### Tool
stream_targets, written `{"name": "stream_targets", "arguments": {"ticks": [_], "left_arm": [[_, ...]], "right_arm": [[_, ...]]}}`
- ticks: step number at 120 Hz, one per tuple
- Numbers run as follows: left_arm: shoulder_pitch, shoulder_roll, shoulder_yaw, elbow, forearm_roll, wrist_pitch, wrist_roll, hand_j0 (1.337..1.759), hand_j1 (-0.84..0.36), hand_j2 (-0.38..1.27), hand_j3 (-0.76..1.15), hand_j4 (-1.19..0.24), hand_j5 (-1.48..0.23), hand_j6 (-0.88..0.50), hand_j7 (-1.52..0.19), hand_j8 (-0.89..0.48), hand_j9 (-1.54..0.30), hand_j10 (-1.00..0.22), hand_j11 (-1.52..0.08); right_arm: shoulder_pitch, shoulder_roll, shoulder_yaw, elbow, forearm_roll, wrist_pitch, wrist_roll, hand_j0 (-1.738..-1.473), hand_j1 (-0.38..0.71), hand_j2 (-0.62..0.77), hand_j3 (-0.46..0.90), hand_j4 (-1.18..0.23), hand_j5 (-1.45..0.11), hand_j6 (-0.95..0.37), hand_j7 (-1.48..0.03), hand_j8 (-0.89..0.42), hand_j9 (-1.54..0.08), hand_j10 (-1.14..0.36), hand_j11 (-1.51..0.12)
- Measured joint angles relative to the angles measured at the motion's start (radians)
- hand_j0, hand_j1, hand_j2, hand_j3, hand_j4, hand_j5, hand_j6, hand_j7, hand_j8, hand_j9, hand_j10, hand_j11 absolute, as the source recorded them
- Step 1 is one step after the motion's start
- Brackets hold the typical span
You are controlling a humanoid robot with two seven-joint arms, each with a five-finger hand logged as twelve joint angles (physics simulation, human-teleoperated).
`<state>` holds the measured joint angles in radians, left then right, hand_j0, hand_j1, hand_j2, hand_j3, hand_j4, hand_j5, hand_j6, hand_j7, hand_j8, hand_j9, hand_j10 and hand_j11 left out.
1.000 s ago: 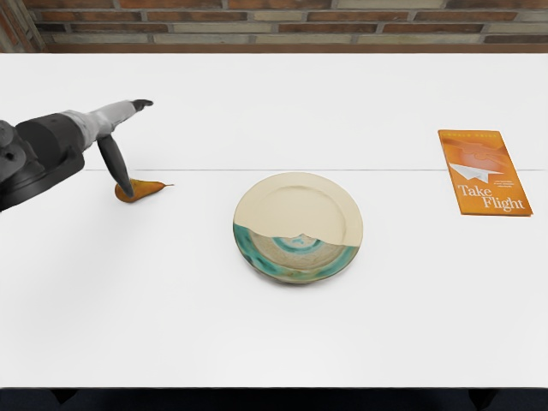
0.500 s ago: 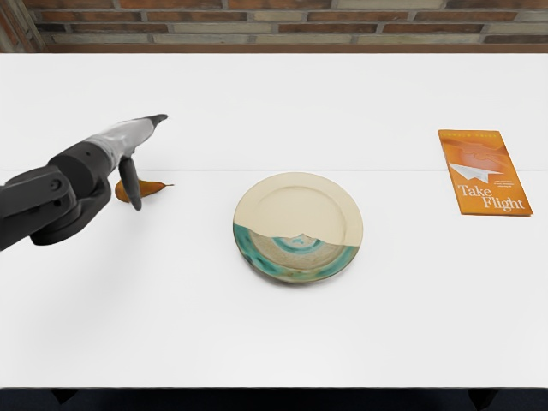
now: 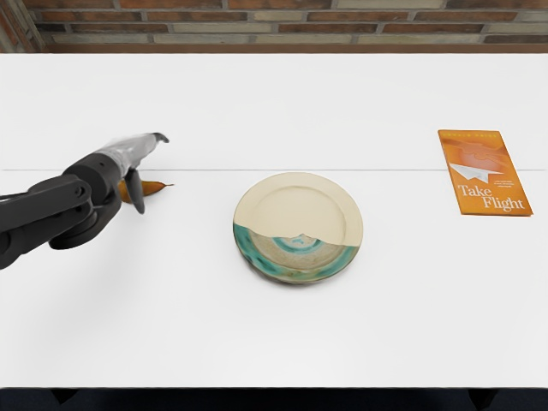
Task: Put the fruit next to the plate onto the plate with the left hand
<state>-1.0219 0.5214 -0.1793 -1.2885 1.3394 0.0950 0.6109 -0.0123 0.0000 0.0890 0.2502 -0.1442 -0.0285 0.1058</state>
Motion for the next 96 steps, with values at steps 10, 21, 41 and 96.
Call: {"name": "stream_targets", "arguments": {"ticks": [10,21,41,96], "left_arm": [[0.003,0.000,0.005,0.004,-0.004,-0.001,0.000,1.658,0.10,0.04,0.00,-0.21,-0.27,-0.21,-0.27,-0.21,-0.27,-0.21,-0.27],[0.005,-0.002,0.008,0.009,-0.006,-0.005,0.000,1.658,0.06,0.05,0.00,-0.25,-0.32,-0.25,-0.32,-0.25,-0.32,-0.25,-0.32],[0.002,-0.003,0.033,0.013,-0.020,-0.012,0.000,1.658,0.02,0.06,0.00,-0.28,-0.36,-0.29,-0.36,-0.28,-0.36,-0.28,-0.36],[-0.008,-0.004,0.051,0.064,-0.058,-0.015,0.000,1.658,-0.04,0.07,0.00,-0.33,-0.43,-0.34,-0.43,-0.33,-0.43,-0.33,-0.43]], "right_arm": [[0.000,0.000,0.000,0.000,0.000,0.000,0.000,-1.658,-0.33,0.00,0.00,-0.02,-0.02,-0.01,-0.02,-0.01,-0.02,-0.01,-0.02],[0.000,0.000,0.000,0.000,0.000,0.000,0.000,-1.658,-0.33,0.00,0.00,-0.02,-0.02,-0.01,-0.02,-0.01,-0.02,-0.01,-0.02],[0.000,0.000,0.000,0.000,0.000,0.000,0.000,-1.658,-0.33,0.00,0.00,-0.02,-0.02,-0.01,-0.02,-0.01,-0.02,-0.01,-0.02],[0.000,0.000,0.000,0.000,0.000,0.000,0.000,-1.658,-0.33,0.00,0.00,-0.02,-0.02,-0.01,-0.02,-0.01,-0.02,-0.01,-0.02]]}}
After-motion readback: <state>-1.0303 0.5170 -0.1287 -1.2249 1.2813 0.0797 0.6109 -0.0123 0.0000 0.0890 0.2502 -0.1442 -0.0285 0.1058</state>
